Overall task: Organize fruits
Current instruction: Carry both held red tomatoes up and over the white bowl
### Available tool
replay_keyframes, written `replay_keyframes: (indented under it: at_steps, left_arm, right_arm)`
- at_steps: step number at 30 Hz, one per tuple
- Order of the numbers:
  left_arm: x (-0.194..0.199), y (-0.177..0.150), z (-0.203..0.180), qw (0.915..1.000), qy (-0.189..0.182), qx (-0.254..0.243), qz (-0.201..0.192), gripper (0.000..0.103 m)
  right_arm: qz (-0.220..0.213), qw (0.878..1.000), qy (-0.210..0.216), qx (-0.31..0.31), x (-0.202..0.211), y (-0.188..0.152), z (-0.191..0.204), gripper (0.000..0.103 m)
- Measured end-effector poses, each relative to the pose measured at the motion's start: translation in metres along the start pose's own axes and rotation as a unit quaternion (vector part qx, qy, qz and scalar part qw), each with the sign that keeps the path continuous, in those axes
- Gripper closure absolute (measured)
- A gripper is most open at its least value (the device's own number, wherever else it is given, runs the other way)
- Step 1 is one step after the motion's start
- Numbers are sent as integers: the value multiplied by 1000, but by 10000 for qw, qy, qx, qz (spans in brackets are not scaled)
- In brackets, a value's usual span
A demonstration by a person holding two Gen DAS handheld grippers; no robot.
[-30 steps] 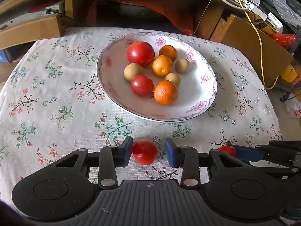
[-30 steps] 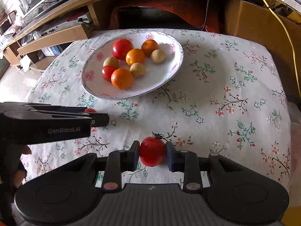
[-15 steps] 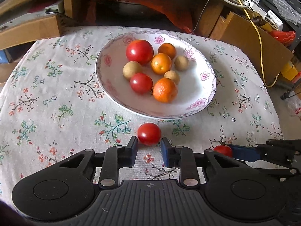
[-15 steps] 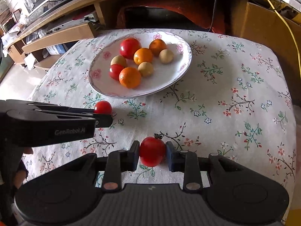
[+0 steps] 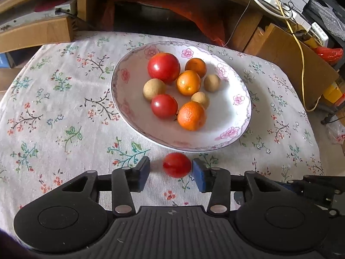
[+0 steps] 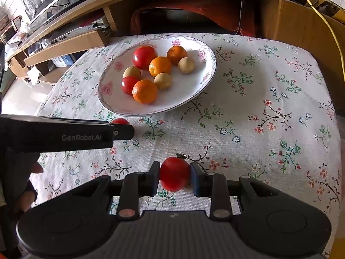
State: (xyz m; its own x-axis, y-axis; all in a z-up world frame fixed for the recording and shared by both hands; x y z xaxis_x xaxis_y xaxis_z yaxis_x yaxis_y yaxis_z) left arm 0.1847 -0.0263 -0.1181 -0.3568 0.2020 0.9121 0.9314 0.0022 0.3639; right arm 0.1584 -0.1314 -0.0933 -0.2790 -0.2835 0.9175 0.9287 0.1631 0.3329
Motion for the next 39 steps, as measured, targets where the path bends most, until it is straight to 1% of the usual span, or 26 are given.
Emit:
replay_keyframes:
  at_steps: [3,7,8,13,17,21,27,34,36,39]
  left_arm:
    - [-1,1,-1,9999,75,-53,-63,52]
    - [-2,0,-6,9995,172,-249,-85,66]
    - [-2,-1,-6,9996,152,-245,-79,67]
    - [1,-8,-7,9992,173,-371,-42,68]
    - [10,-27,-8,9981,235,-554,110,68]
    - [22,-48,-7,9981,182,-556,188,68]
    - [26,-73,-6,9979,193,-549,292,68]
    - [29,-82,-8,9977,199,-594,263,67]
    - [29,-83,-9,9978,153,-592,262,67]
    - [29,-83,-9,9978,121,-607,253,65]
  right_arm:
    - [-5,10000,15,-21,0,1,-1,73]
    - [-30,10000,-7,-44,-1,3,-2,73]
    - [-37,10000,-21,-44,0,3,-3,73]
    - [-72,9999,-119,-9,1,5,-4,73]
    - [-33,10000,-64,69,2,1,1,73]
    - [-33,9998,-57,202,8,-8,8,73]
    - [-18,9993,-153,355,14,-28,17,73]
    - [10,9991,-210,379,17,-44,17,73]
    - [124,9993,-118,343,17,-49,16,73]
    - [59,9995,-37,304,22,-52,15,73]
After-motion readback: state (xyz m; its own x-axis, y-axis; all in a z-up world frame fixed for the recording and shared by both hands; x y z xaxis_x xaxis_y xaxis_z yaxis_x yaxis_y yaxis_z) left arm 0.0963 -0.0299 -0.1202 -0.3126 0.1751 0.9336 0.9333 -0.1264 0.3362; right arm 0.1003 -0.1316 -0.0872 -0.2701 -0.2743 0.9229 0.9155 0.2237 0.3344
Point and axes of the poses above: each gripper's, at about its wrist camera, not at the fingertips, and x roughly against the way its jaws point, z to its left, y to its top, the point moved 9 cm from there along -x, roughly the way its jaws point, and after that the axes turned 7 degrees about z, right-handed, at the moved point
